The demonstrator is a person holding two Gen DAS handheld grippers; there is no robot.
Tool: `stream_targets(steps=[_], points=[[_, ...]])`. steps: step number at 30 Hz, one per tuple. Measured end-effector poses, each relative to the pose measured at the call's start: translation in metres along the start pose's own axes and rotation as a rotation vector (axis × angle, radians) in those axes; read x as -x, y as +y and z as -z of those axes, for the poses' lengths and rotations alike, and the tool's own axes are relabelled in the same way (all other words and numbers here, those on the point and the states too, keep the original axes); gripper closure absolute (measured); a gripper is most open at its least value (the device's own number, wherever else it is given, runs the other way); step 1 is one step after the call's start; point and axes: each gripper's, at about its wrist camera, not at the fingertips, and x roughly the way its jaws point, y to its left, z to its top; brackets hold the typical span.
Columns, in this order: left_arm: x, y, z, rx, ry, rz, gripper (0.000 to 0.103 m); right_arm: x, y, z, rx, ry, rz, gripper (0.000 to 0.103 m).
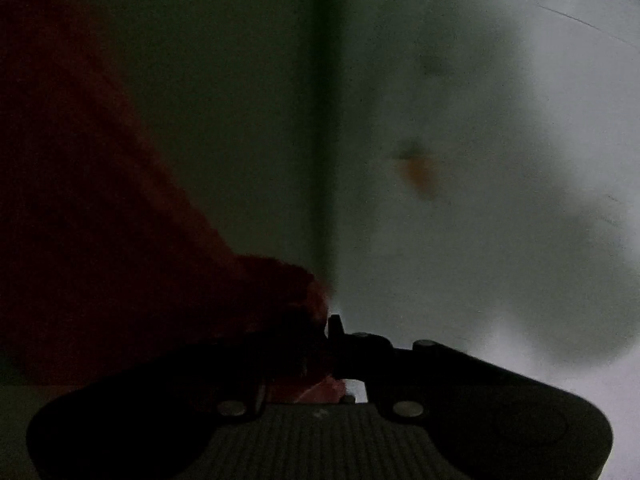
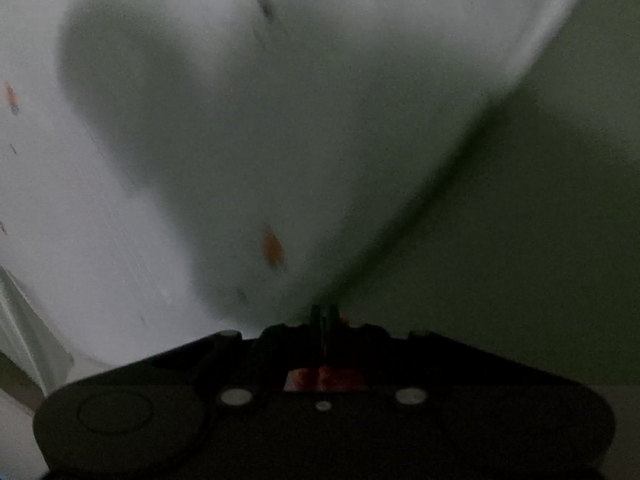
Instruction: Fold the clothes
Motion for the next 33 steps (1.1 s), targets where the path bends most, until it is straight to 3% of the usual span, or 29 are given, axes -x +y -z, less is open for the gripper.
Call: stream_targets(steps=[5, 7, 10, 11, 14, 18, 21, 23, 26, 30, 33], points=[[0.038, -0.076, 0.01, -0.233, -0.006, 0.187, 0.094, 0.069, 0.058, -0.034, 0.091, -0.242, -0.074, 0.102], [0.089, -0.077, 0.041, -0.318, -0.007, 0.24, 0.094, 0.099, 0.079, -0.039, 0.134, -0.328, -0.088, 0.102], [0.119, -0.072, 0.079, -0.413, -0.003, 0.255, 0.094, 0.149, 0.095, -0.026, 0.191, -0.402, -0.065, 0.103], [0.11, -0.074, 0.08, -0.43, 0.004, 0.246, 0.094, 0.161, 0.096, -0.017, 0.198, -0.408, -0.051, 0.103], [0.073, -0.052, 0.073, -0.47, -0.004, 0.132, 0.093, 0.187, 0.083, 0.017, 0.215, -0.376, 0.059, 0.103], [0.054, 0.058, 0.077, -0.416, 0.002, -0.152, 0.093, 0.194, 0.034, 0.07, 0.17, -0.251, 0.225, 0.103], [0.051, 0.152, 0.078, -0.301, 0.053, -0.362, 0.093, 0.188, -0.026, 0.114, 0.099, -0.081, 0.379, 0.103], [0.051, 0.191, 0.073, -0.257, 0.077, -0.474, 0.096, 0.179, -0.061, 0.145, 0.023, 0.029, 0.484, 0.102], [0.071, 0.206, 0.071, -0.244, 0.078, -0.479, 0.096, 0.182, -0.084, 0.164, -0.071, 0.116, 0.54, 0.101], [0.101, 0.182, 0.085, -0.329, -0.009, -0.452, 0.094, 0.187, -0.066, 0.146, 0.009, 0.091, 0.535, 0.095], [0.108, 0.177, 0.09, -0.344, -0.017, -0.393, 0.087, 0.186, -0.053, 0.143, 0.049, 0.079, 0.509, 0.091]])
